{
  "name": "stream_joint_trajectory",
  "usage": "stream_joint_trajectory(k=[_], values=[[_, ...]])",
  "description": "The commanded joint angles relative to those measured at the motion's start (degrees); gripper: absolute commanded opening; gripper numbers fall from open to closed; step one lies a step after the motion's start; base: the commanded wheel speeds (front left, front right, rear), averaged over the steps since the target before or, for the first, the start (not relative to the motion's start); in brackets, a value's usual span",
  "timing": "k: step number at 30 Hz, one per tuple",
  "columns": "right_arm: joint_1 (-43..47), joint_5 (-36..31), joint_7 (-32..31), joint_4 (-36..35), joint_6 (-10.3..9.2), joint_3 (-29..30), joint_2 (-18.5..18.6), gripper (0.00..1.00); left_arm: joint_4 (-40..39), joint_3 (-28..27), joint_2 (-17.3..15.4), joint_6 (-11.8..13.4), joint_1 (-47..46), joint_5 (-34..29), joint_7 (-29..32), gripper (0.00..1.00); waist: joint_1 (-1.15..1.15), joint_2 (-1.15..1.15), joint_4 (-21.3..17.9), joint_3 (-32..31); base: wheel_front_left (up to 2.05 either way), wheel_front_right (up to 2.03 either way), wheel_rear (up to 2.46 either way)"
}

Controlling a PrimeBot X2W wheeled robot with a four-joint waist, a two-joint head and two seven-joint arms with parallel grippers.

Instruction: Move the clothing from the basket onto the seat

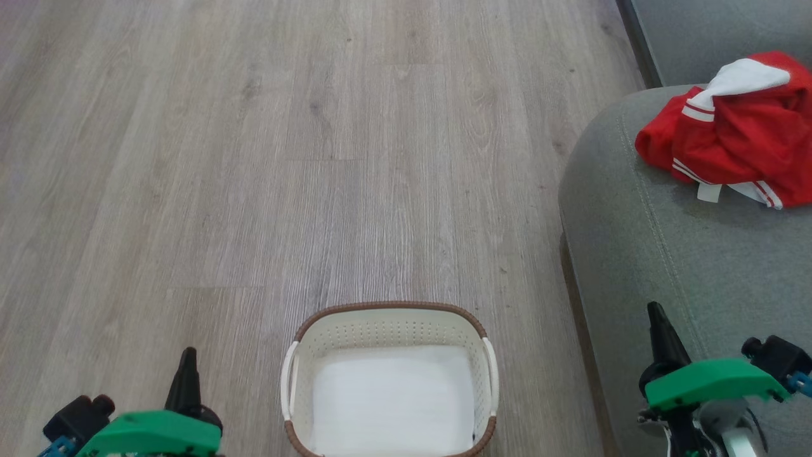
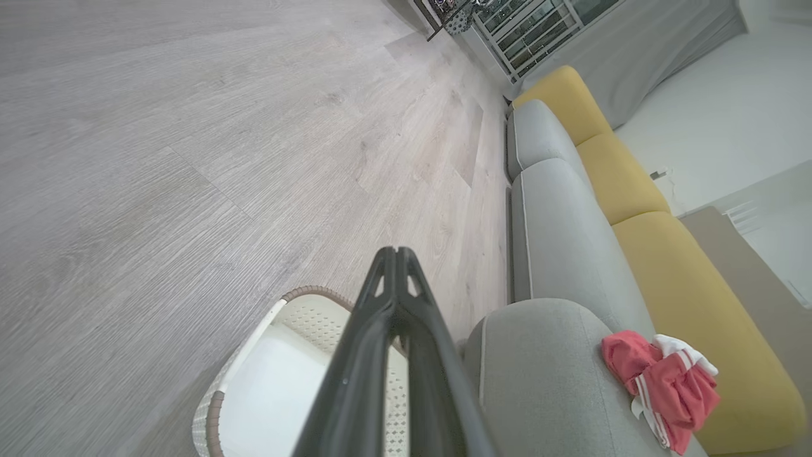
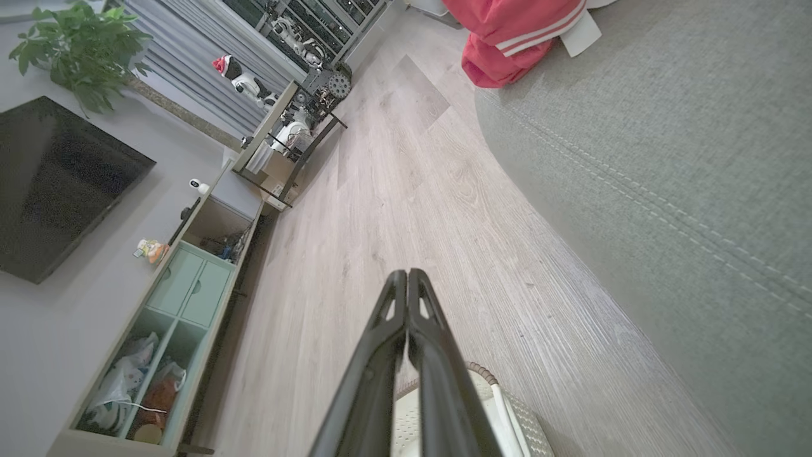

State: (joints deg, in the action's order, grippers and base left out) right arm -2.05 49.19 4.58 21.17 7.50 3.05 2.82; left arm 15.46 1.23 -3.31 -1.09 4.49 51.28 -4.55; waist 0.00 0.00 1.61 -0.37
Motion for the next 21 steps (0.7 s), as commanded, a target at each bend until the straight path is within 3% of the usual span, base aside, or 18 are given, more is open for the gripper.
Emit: stream_joint_trajectory(k=[1, 21], values=[[-3.2, 1.3, -0.3, -2.3, 0.00, -0.3, 0.1, 0.00, -1.6, -1.4, -0.1, -0.7, -3.2, 1.1, 0.3, 0.00, 0.00, 0.00, 0.0, 0.0, 0.00, 0.00, 0.00], [-3.5, 14.7, -3.7, -3.9, 0.00, 0.9, 0.1, 0.00, -1.5, -3.5, 0.0, -2.5, -5.6, 13.9, 3.8, 0.00, 0.00, 0.00, -0.5, 0.2, 0.00, 0.00, 0.00]])
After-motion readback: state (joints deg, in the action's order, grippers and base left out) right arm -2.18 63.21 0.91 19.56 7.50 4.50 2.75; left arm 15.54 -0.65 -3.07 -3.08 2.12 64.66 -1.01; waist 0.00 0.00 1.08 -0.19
